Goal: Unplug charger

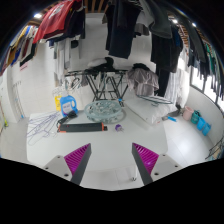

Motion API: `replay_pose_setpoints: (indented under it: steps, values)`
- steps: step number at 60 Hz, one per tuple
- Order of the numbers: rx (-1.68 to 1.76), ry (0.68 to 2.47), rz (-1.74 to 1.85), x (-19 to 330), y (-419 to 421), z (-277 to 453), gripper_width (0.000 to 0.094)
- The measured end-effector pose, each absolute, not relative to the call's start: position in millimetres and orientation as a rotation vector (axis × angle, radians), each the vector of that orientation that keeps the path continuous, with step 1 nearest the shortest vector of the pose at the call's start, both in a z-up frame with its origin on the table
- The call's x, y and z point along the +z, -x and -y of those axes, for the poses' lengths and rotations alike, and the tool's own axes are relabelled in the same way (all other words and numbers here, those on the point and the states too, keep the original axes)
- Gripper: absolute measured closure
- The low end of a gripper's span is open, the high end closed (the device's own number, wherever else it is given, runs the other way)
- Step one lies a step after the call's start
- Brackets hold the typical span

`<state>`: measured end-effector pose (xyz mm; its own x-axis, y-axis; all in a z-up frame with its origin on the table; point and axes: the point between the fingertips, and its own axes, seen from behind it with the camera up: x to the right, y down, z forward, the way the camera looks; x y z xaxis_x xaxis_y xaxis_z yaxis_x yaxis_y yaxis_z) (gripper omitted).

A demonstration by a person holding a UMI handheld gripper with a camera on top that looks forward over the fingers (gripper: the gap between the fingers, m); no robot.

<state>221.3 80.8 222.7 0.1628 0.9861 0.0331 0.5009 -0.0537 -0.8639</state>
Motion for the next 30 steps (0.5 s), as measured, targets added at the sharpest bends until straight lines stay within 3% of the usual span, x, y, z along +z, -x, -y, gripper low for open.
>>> replay_pose_setpoints:
  steps: [16,30]
  values:
    - [0.754,1.646,1.477,218.6,-285.8,-63.3,0.0089]
    - [0.757,1.620,1.500,217.3,-287.5,-68.4,0.0087]
